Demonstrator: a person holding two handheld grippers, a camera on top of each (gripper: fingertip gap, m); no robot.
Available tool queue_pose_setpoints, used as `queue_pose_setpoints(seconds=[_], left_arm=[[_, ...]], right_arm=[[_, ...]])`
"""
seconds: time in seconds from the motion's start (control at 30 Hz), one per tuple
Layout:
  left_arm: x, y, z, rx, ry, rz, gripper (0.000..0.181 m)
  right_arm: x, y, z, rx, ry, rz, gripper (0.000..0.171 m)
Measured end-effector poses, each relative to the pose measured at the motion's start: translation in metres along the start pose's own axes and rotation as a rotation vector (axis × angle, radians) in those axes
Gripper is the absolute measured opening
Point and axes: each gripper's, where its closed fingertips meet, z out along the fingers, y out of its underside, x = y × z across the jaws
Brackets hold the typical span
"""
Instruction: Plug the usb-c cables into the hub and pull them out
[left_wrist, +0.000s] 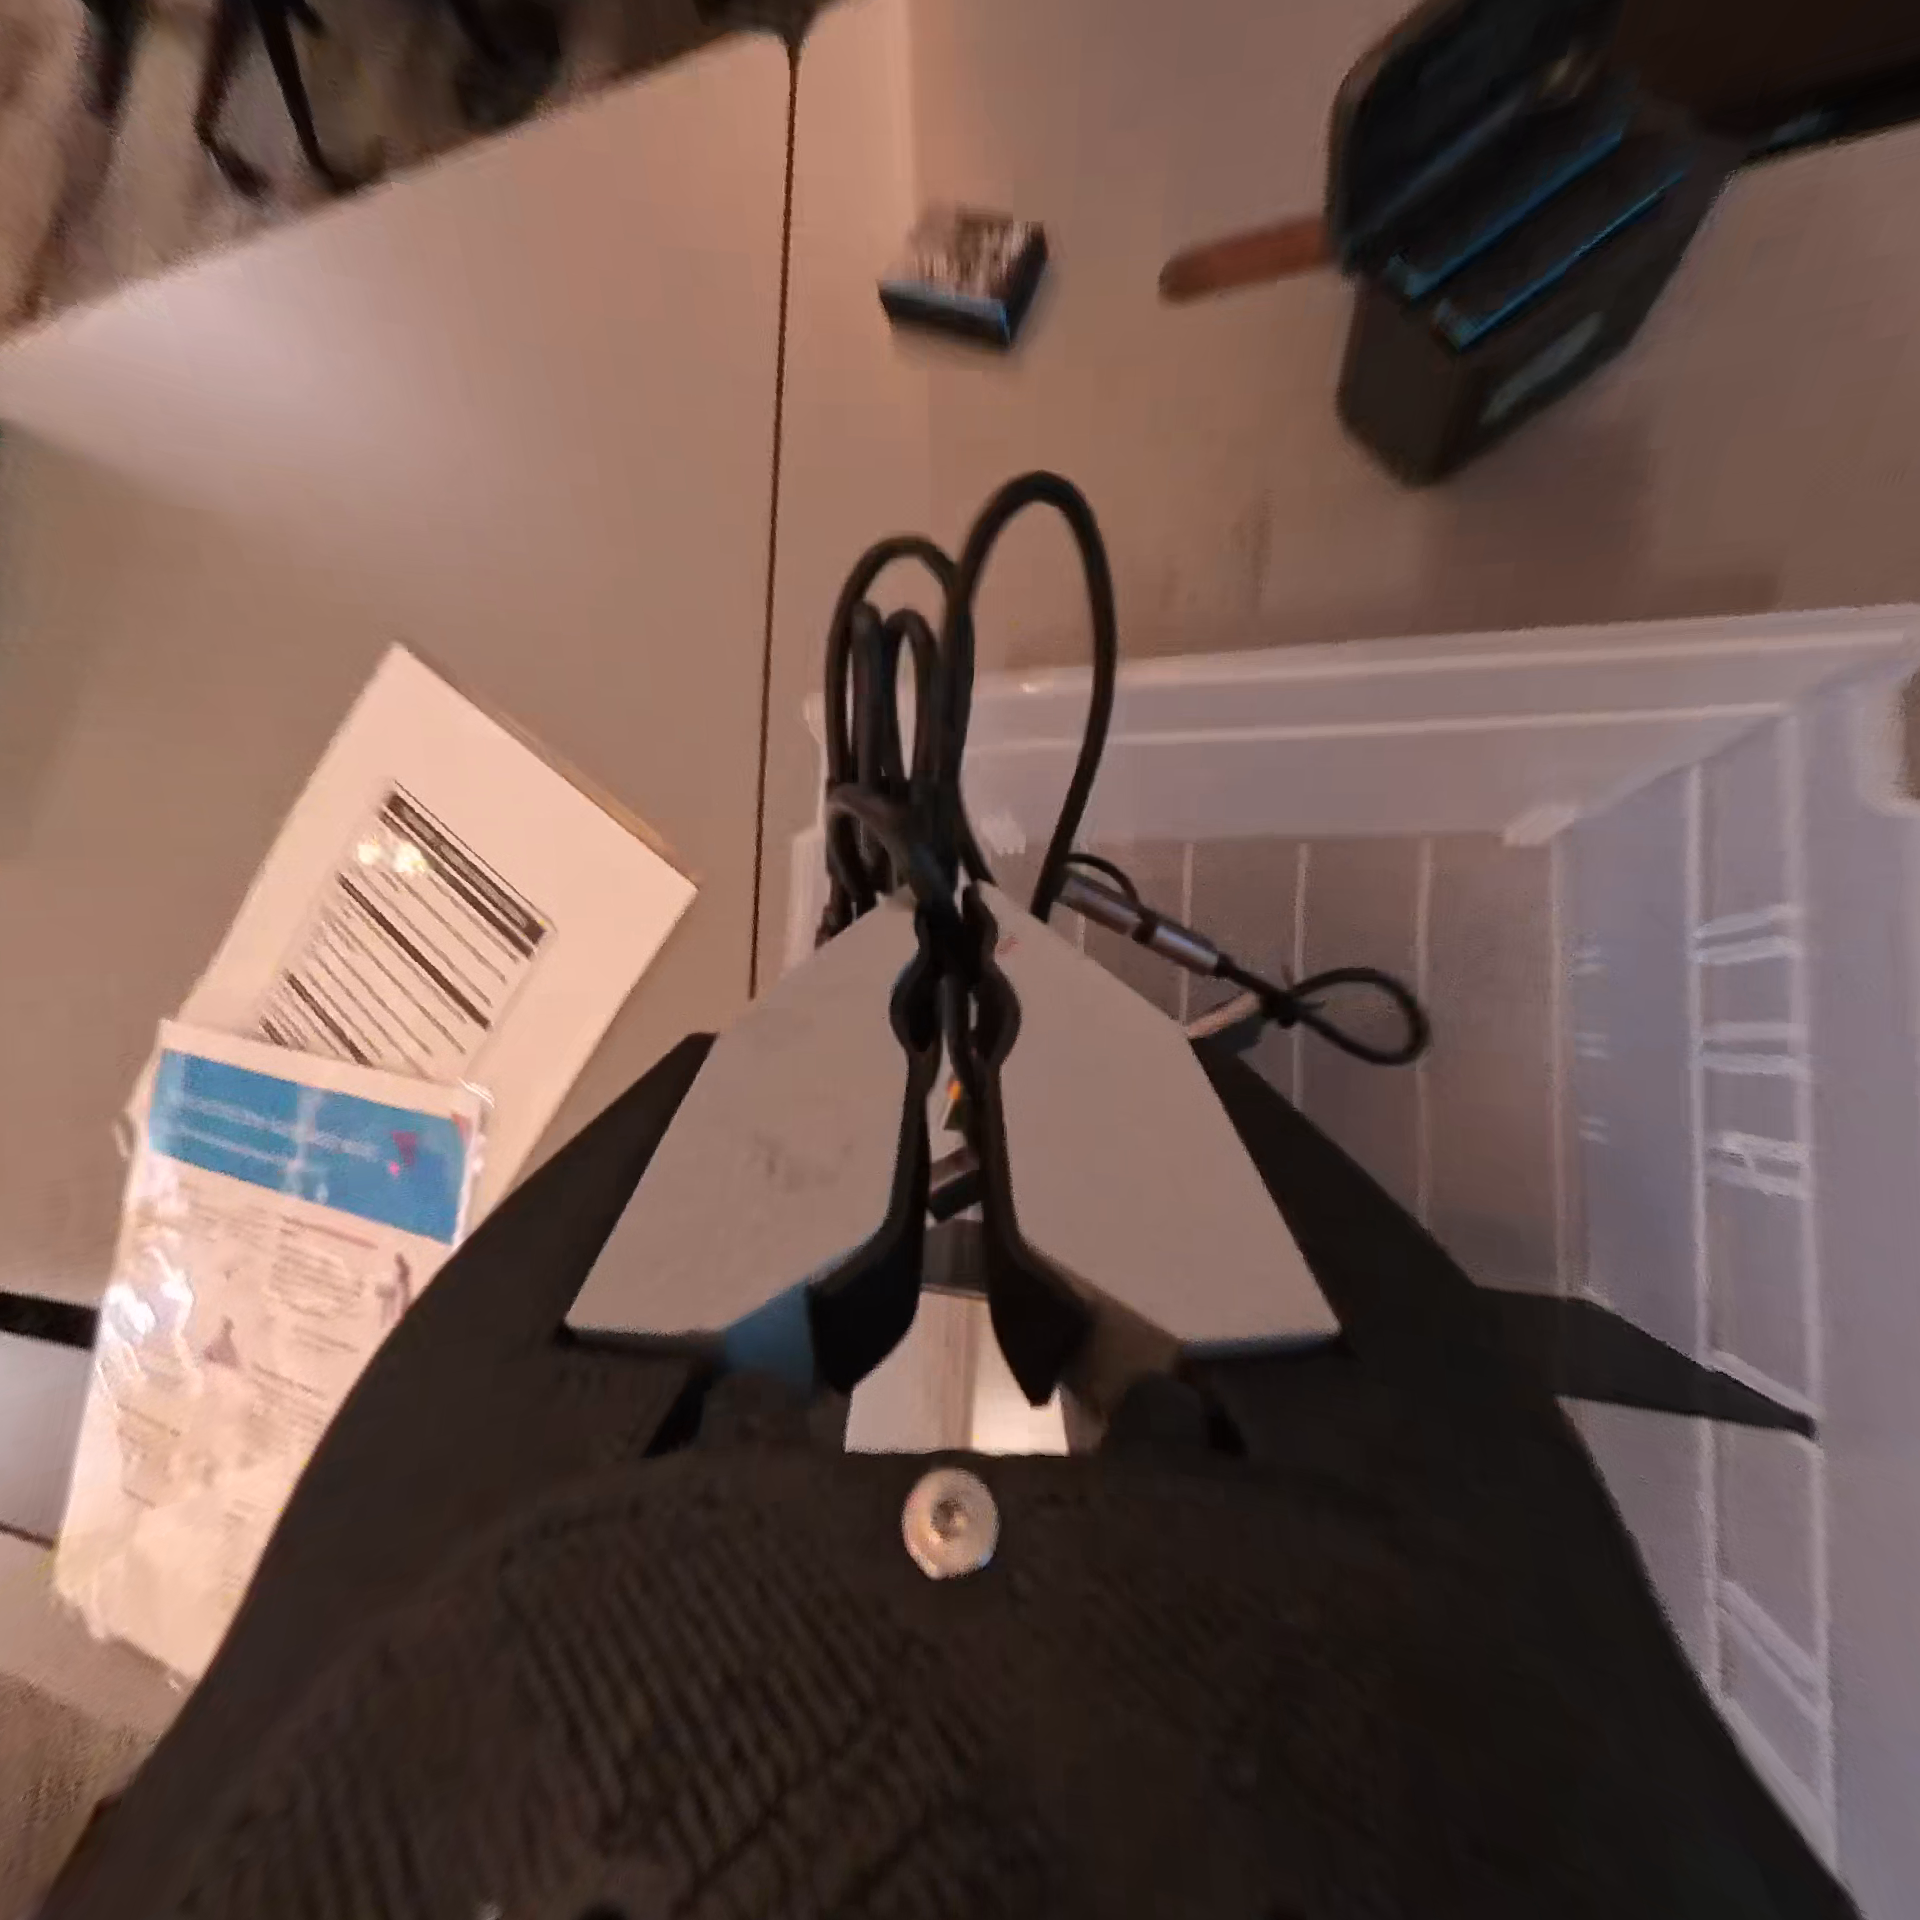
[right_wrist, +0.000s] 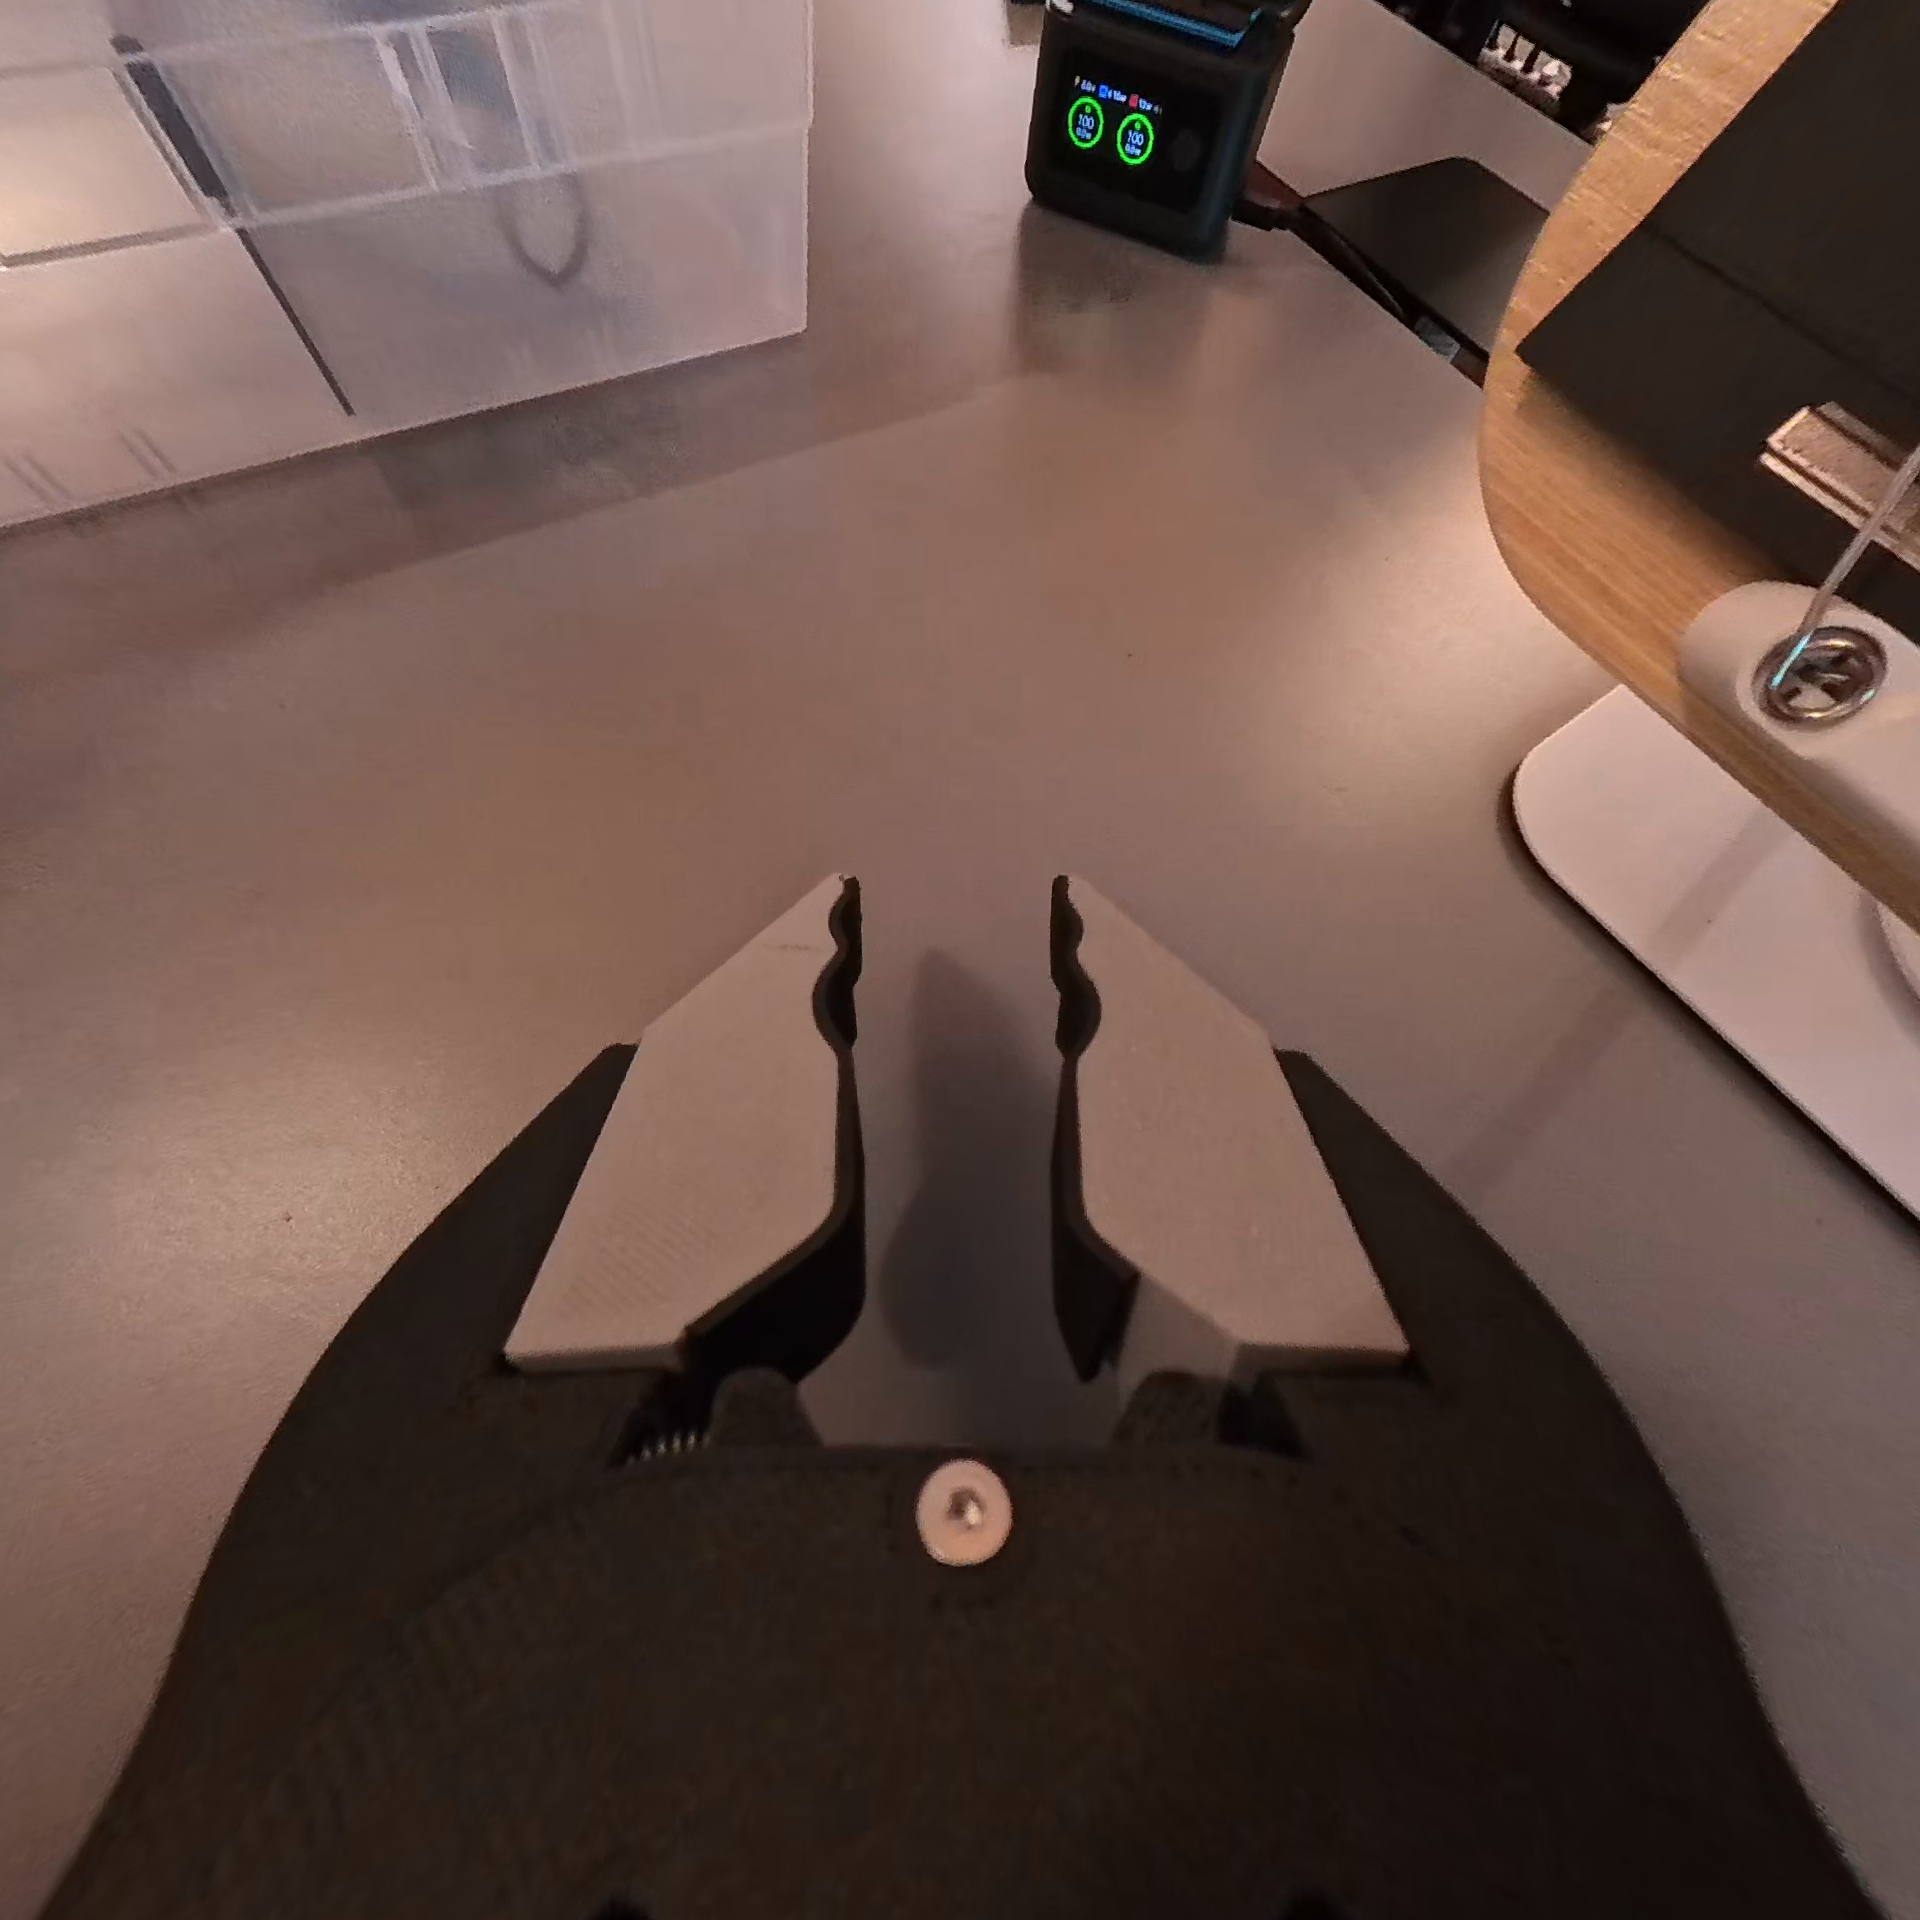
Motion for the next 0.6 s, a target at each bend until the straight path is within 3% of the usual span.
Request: queue_pose_setpoints(seconds=[0.37,0.6], left_arm=[[0.038,-0.062,-0.099,0.308,0.125,0.145,0.0],[0.086,-0.094,-0.165,0.448,0.232,0.213,0.0]], right_arm=[[-0.005,-0.002,-0.002,0.017,-0.013,-0.042,0.034],[-0.037,-0.027,-0.021,0.136,-0.166,-0.089,0.035]])
